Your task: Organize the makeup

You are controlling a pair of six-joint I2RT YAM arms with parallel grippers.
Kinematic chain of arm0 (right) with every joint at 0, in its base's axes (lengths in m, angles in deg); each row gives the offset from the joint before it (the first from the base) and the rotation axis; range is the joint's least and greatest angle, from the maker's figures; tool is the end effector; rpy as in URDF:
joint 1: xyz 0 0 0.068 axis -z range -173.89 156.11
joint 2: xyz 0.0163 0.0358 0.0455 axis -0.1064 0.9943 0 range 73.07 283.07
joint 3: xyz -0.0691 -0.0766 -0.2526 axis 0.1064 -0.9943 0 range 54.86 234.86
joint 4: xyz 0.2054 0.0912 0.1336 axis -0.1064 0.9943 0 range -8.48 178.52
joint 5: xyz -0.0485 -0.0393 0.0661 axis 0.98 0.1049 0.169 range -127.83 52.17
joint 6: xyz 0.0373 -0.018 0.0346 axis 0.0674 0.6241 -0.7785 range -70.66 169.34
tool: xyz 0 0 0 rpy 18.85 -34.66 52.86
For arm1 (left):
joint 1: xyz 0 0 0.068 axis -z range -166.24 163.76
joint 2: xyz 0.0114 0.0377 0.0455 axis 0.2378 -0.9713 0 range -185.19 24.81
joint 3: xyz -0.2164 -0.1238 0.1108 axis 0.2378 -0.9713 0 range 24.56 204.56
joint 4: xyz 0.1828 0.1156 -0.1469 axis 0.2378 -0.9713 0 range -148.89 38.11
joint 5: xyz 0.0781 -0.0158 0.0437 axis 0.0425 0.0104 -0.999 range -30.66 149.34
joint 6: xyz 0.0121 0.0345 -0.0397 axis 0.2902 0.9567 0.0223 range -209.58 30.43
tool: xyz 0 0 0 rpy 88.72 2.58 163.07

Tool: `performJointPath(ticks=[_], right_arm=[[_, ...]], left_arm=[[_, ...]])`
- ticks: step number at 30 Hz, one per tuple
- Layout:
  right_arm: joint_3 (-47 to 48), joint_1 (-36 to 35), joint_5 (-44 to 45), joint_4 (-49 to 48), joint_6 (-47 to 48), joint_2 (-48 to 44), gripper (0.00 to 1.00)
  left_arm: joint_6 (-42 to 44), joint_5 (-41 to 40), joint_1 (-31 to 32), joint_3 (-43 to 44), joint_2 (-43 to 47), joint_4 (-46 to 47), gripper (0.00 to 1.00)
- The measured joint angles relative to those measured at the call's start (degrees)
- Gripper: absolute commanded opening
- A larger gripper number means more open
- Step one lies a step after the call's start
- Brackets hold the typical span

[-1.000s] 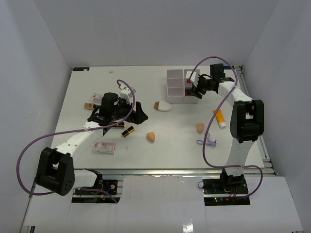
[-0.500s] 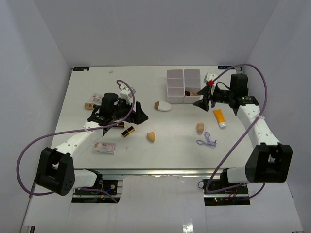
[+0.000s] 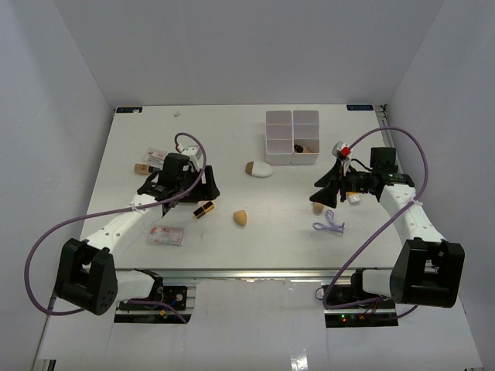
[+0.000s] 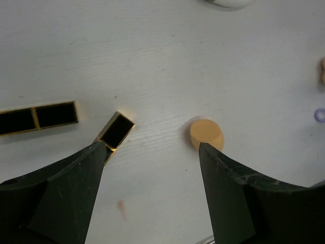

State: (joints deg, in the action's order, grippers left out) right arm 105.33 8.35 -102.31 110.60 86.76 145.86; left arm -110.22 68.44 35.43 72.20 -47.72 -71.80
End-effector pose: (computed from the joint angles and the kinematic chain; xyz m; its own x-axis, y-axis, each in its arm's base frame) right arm 0.2481 0.0224 0.2584 -0.2886 -0.2507 -0.9241 -0.9079 0.3780 0.1810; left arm 0.2448 -0.1034 0.2397 -0.7782 -0.0653 -0.6246 0.2079 0.9117 -0.3543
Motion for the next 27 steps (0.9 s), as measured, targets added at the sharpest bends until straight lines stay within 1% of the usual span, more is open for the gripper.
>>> performJointPath(ticks=[4, 6, 8, 11, 14, 18, 21, 24, 27], right_arm=[[0.01, -0.02, -0.01, 1.85, 0.73, 0.0, 0.74], [0.03, 0.0, -0.05, 2.58, 1.12, 0.0, 0.74], [0.03, 0.0, -0.08, 2.97, 1.56, -0.06, 0.75], [0.03, 0.0, -0.28, 3.32, 2.01, -0.49, 0.76], [0.03, 0.09, -0.48, 3.77, 2.18, -1.14, 0.76], [0.03, 0.34, -0.94, 3.98, 2.53, -1.42, 0.77], [0.03, 0.38, -1.39, 4.17, 3.17, -1.42, 0.77], [0.03, 0.42, -1.74, 4.53, 3.77, -1.4, 0.77], [0.03, 0.67, -1.92, 5.1, 4.35, -1.25, 0.77]], left_arm=[[-1.37, -7.19, -1.89, 0.45, 1.26, -3.54, 0.89], [-3.08, -7.88, -5.37, 1.59, 0.57, -4.29, 0.9], [-5.53, -8.47, -11.16, 3.67, -1.66, -4.75, 0.9], [-12.23, -11.67, -19.37, 7.43, -6.47, -5.01, 0.89], [-19.66, -15.26, -24.31, 10.6, -11.16, -5.81, 0.86], [-29.23, -18.22, -27.57, 14.16, -15.9, -8.46, 0.84], [-34.65, -18.91, -29.29, 17.63, -19.66, -9.21, 0.83], [-38.37, -18.85, -31.03, 21.5, -24.48, -9.71, 0.83], [-40.32, -18.77, -32.7, 25.65, -29.97, -10.37, 0.82]])
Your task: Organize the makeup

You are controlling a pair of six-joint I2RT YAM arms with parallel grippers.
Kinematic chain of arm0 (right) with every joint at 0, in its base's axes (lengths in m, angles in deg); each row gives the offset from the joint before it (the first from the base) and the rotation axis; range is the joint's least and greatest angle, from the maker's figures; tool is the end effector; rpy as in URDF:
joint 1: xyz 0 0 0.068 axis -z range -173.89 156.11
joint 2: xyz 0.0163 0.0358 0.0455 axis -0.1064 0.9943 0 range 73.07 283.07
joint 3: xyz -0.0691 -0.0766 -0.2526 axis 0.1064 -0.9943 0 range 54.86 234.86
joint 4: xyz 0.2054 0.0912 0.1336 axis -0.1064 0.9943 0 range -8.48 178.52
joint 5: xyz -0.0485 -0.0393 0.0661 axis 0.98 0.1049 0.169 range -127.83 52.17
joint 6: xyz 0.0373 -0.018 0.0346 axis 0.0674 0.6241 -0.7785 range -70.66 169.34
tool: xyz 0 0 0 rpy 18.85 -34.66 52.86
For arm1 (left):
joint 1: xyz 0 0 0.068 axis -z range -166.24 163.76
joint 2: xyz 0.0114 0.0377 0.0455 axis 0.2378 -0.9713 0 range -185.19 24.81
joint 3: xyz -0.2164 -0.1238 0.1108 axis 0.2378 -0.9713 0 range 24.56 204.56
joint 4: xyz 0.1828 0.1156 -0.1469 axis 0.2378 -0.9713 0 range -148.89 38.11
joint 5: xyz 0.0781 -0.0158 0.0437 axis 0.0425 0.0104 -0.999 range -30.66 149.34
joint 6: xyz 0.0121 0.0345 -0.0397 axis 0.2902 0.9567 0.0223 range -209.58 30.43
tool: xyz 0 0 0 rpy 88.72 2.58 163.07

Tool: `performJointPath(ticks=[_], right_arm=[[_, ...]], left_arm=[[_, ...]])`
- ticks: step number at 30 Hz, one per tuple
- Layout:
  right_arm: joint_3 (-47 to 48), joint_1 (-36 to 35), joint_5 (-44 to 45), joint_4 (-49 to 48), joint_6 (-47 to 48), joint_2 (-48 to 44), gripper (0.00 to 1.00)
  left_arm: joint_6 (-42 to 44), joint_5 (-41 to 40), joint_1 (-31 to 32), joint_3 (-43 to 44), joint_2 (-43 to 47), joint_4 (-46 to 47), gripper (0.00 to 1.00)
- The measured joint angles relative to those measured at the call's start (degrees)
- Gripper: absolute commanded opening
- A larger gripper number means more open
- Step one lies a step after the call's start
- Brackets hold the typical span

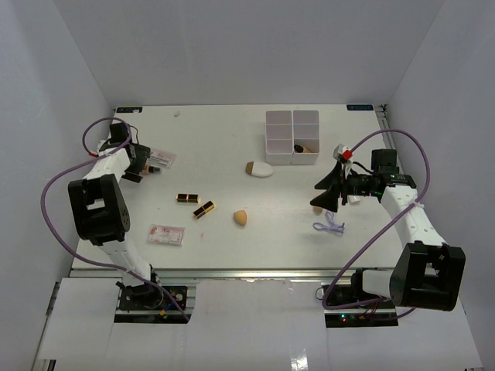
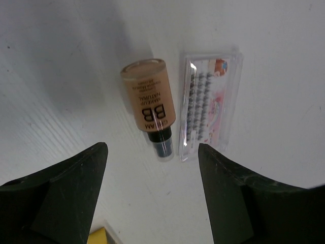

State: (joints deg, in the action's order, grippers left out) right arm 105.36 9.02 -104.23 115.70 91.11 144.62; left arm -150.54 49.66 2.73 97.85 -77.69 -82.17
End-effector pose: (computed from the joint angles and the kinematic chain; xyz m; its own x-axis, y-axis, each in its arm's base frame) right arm 0.2383 0.0206 0.2595 -0.2777 -0.2529 -0.9268 -0.9206 0.3458 0.1815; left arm 0.3676 0.0777 0.2100 -0.1724 -0.9117 -0.3730 -0.8716 0.3176 -0.3733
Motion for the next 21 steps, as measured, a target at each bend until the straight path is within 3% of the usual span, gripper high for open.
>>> performJointPath(ticks=[14, 21], right_arm=[[0.02, 0.65, -0.18, 0.49, 0.69, 1.84, 0.77], [0.07, 1.64, -0.12, 0.52, 0.69, 2.01, 0.77]], left_arm=[[-2.04, -0.16, -2.37, 9.11, -11.77, -2.72, 0.72], [-1.79, 0.31, -2.36, 10.35, -13.74, -2.73, 0.55]])
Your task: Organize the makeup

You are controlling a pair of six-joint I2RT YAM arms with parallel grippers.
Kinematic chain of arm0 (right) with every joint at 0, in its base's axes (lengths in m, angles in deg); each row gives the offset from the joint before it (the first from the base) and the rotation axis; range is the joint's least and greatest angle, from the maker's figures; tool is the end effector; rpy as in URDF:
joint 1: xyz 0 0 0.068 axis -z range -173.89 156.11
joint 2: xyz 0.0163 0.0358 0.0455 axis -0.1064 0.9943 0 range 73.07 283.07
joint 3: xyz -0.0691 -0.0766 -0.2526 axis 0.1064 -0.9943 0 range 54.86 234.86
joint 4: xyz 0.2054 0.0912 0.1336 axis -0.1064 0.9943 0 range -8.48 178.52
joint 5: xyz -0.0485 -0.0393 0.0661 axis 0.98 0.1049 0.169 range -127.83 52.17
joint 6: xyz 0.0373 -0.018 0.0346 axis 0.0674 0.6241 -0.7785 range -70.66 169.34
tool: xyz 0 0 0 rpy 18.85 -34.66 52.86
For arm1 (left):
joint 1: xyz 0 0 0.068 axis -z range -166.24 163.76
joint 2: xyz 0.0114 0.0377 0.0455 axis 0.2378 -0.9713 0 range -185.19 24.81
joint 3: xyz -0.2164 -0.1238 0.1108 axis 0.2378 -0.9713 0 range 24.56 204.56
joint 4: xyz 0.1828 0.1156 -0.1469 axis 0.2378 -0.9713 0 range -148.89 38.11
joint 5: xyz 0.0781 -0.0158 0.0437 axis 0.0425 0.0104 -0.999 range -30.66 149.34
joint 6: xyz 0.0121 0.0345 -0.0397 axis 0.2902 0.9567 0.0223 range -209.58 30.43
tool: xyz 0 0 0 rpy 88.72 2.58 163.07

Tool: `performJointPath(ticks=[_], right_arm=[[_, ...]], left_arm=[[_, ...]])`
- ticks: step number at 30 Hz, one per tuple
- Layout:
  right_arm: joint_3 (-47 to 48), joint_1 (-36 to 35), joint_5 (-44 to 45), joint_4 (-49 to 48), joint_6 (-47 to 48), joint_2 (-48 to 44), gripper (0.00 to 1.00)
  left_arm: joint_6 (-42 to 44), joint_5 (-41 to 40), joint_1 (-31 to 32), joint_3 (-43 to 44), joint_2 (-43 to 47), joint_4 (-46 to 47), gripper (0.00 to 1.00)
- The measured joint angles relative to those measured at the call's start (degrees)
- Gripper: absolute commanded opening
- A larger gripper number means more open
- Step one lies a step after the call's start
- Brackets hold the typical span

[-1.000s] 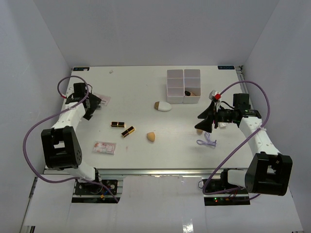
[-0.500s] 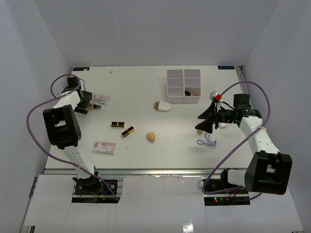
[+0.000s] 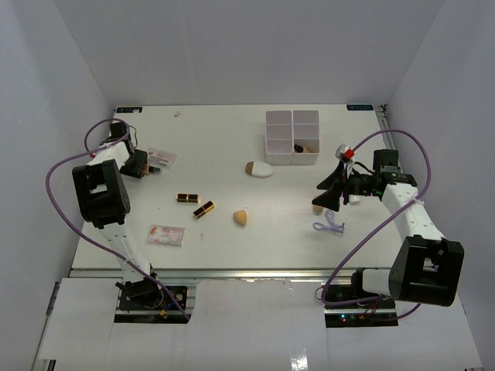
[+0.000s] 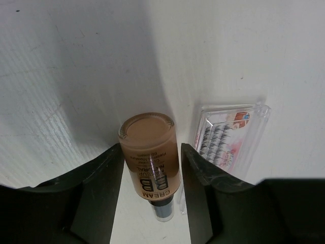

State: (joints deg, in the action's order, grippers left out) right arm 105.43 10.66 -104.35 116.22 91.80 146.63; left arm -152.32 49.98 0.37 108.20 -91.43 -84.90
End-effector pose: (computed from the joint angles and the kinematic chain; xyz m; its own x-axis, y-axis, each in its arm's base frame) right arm 0.2432 0.0134 0.2518 -0.3130 -0.2449 -0.9176 -0.9060 0.3670 0.2110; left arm 0.4077 0.1030 0.1694 -0.1447 -0.9360 -0.3208 -0.9223 0.2450 -0.2990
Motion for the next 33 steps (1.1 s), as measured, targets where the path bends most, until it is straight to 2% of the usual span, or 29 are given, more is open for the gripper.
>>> performJointPath(ticks=[6, 12, 15, 18, 22, 25, 29, 33], right_arm=[[0.0, 0.97, -0.08, 0.04, 0.0, 0.0, 0.78], [0.0, 1.13, -0.09, 0.13, 0.07, 0.0, 0.78], [0.0, 1.12, -0.33, 0.93, 1.59, -0.05, 0.78], [0.08, 0.88, -1.23, 5.04, 8.04, -0.13, 0.78], [0.2, -1.52, -0.99, 11.51, 18.66, -0.15, 0.77], [0.22, -4.46, -0.14, 13.79, 22.18, -0.23, 0.77], [1.57, -8.9, 0.84, 13.69, 19.05, -0.49, 0.79], [3.72, -12.37, 0.17, 8.04, 6.0, -0.87, 0.97]], left_arm=[[0.34, 0.62, -0.02, -0.85, 0.1, 1.09, 0.34], [1.72, 1.94, -0.04, -8.87, 5.63, 3.61, 0.16], [3.25, 5.63, -0.15, -14.97, 9.91, 6.33, 0.06], [5.33, 11.38, -0.03, -22.62, 16.7, 8.11, 0.0], [7.89, 20.63, 1.83, -29.54, 26.24, 11.45, 0.0], [9.25, 26.53, 5.7, -33.02, 32.26, 16.18, 0.0], [9.48, 31.71, 15.72, -36.54, 37.17, 23.1, 0.0], [7.32, 33.02, 27.43, -39.05, 38.62, 32.15, 0.0]])
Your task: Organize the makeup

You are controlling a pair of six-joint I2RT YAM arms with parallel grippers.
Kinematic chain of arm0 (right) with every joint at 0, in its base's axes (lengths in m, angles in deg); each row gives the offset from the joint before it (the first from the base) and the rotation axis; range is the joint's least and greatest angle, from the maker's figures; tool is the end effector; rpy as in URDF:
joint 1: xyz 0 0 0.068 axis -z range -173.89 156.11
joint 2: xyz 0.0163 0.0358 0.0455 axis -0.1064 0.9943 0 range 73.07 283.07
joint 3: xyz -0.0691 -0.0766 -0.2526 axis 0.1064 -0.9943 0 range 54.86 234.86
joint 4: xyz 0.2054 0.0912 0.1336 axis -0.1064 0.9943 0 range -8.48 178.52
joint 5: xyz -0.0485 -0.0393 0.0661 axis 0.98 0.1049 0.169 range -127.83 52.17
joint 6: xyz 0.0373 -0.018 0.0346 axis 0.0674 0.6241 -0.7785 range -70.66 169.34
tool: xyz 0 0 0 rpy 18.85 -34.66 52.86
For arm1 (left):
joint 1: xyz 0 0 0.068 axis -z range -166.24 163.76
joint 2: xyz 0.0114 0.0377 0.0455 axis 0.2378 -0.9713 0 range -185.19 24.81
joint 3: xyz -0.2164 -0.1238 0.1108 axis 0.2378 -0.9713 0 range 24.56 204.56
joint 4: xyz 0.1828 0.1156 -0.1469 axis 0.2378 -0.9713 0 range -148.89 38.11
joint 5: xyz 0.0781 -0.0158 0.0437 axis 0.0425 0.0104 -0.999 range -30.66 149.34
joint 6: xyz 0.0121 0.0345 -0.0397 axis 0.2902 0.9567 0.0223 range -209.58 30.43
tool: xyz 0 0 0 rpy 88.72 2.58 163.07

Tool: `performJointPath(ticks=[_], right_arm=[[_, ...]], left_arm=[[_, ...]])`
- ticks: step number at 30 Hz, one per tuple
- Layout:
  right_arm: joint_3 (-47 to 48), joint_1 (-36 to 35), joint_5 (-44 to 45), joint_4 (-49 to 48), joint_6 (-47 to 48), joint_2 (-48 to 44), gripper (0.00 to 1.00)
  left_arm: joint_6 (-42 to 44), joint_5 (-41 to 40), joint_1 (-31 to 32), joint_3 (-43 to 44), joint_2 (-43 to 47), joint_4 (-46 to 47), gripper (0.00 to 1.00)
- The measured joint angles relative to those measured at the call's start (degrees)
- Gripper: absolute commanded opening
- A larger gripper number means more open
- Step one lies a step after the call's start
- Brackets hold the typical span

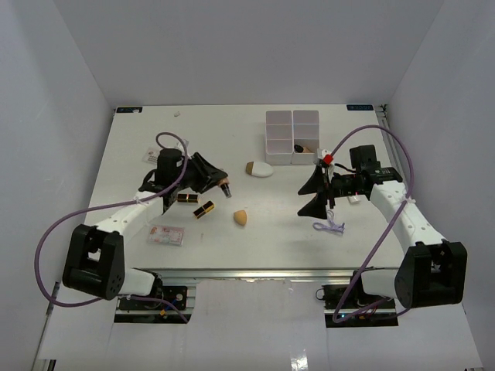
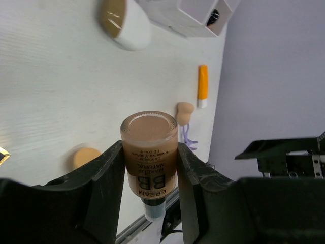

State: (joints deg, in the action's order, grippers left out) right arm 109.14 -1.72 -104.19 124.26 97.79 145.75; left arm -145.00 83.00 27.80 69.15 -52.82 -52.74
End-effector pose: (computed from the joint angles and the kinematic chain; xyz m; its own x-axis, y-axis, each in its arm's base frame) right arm 0.2287 0.0644 0.2679 -0.2068 -0.3313 -0.9206 -0.9761 0.1343 0.1709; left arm 0.2779 -0.0843 0.2286 -0.7561 -0.5883 -0.2867 -0.1361 0.5699 -0.8104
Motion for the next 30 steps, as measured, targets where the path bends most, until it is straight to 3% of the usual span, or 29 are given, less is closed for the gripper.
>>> performJointPath(ticks=[5, 9, 13, 20, 30], right_arm=[[0.23, -0.61, 0.1, -14.53, -22.82, -2.26, 0.91], [-0.79, -1.59, 6.78, -25.72, -40.72, -4.95, 0.9], [-1.2, -3.13, 13.7, -32.83, -52.09, -5.6, 0.91], [-5.97, -4.95, 22.8, -41.84, -60.93, -7.74, 0.96], [-12.18, -5.34, 30.89, -44.65, -61.16, -8.63, 1.0]], left_arm=[[-3.9, -2.94, 11.48, -1.2, -0.44, 11.51, 0.0], [-7.21, -7.68, 19.14, -0.84, -3.57, 21.23, 0.0], [-10.09, -13.3, 25.37, 2.1, -10.07, 26.36, 0.0], [-14.37, -21.01, 31.5, 7.71, -17.64, 30.02, 0.0], [-18.08, -25.98, 32.66, 10.62, -18.73, 31.53, 0.0]])
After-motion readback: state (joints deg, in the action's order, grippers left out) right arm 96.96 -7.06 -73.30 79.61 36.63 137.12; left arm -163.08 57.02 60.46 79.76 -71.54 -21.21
